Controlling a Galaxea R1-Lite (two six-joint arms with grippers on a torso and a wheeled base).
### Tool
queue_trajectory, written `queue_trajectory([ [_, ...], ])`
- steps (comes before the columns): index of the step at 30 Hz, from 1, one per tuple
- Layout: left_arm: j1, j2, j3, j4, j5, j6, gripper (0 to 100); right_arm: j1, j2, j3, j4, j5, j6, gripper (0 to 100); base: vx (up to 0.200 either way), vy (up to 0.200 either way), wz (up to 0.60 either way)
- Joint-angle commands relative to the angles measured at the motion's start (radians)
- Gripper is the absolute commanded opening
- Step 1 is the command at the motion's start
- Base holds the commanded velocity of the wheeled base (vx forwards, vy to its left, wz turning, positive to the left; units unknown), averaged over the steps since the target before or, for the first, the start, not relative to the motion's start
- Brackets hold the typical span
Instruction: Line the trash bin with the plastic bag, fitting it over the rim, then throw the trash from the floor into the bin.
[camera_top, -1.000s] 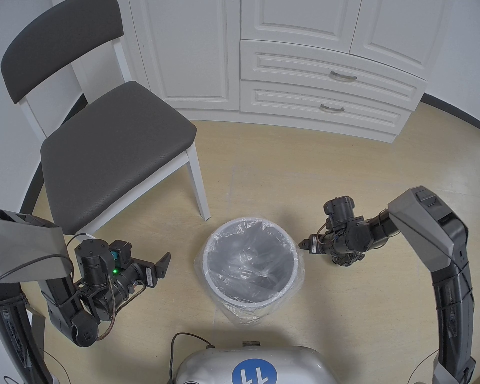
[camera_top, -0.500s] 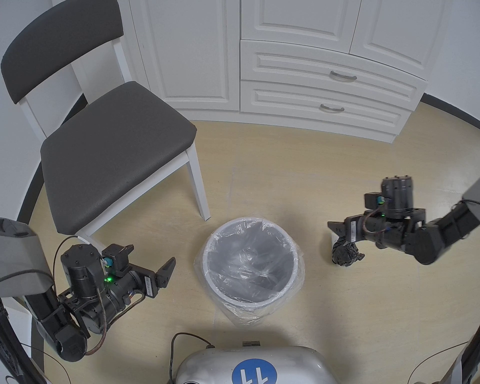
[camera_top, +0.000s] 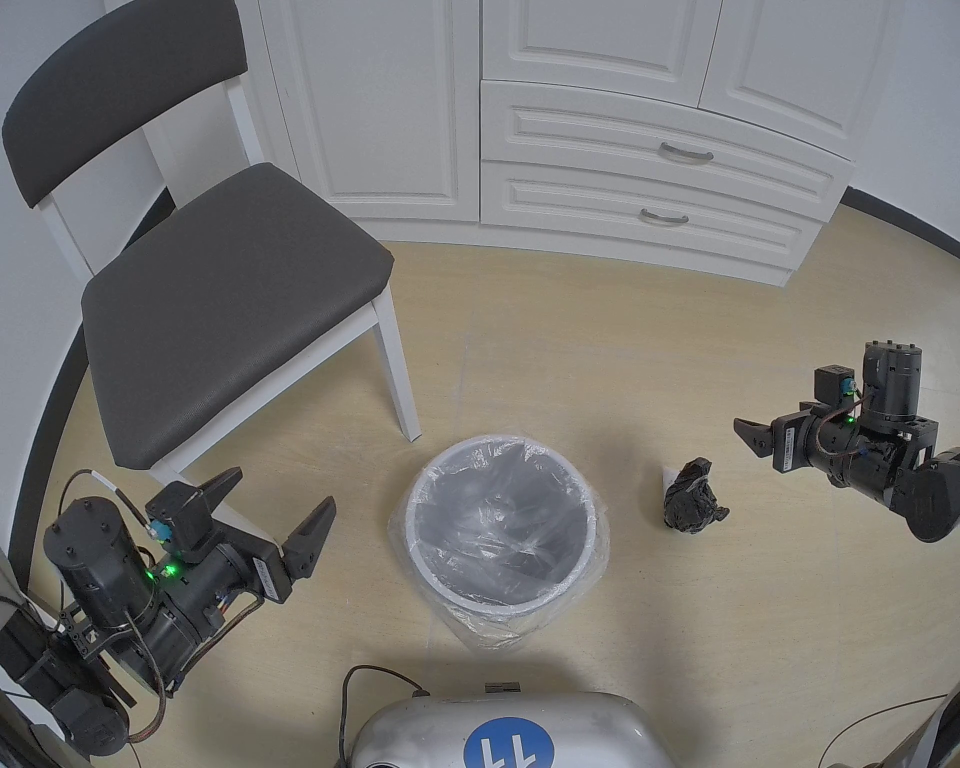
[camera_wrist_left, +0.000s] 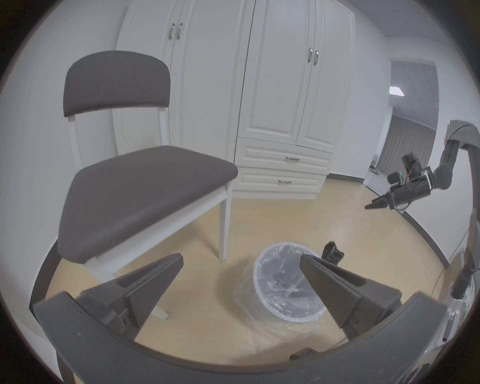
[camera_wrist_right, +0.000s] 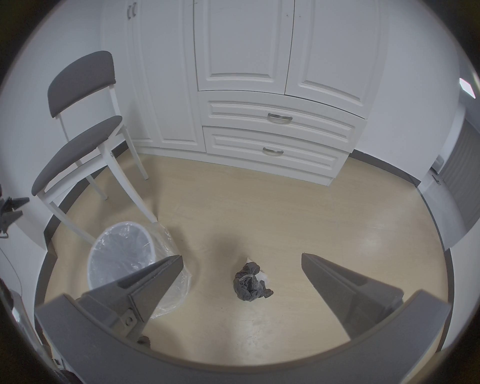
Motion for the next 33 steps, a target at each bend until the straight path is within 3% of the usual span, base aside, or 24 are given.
queue_trajectory([
  [1,0.01,-0.068,-0.006,0.0,0.003,0.003,100,-0.037,0.055,-0.035,-0.001,0.007,0.0,100,0.0,0.0,0.0],
  [10,0.031,-0.25,0.029,0.012,0.0,0.012,100,-0.031,0.084,-0.06,-0.001,-0.011,-0.003,100,0.0,0.0,0.0],
  [14,0.031,-0.278,0.037,0.012,0.001,0.06,100,-0.036,0.094,-0.09,0.027,0.008,0.027,100,0.0,0.0,0.0],
  [18,0.031,-0.283,0.06,0.003,0.007,0.118,100,-0.042,0.176,-0.219,0.16,0.018,0.178,100,0.0,0.0,0.0],
  [21,0.031,-0.289,0.061,0.002,0.009,0.117,100,-0.054,0.188,-0.253,0.222,0.008,0.204,100,0.0,0.0,0.0],
  [27,0.031,-0.309,0.084,0.002,0.009,0.118,100,-0.04,0.041,-0.165,0.22,-0.087,0.139,100,0.0,0.0,0.0],
  [28,0.031,-0.313,0.09,0.003,0.009,0.118,100,-0.028,-0.042,-0.116,0.22,-0.099,0.089,100,0.0,0.0,0.0],
  [33,0.033,-0.299,0.087,0.011,0.01,0.117,100,-0.014,-0.182,-0.029,0.223,-0.088,0.017,100,0.0,0.0,0.0],
])
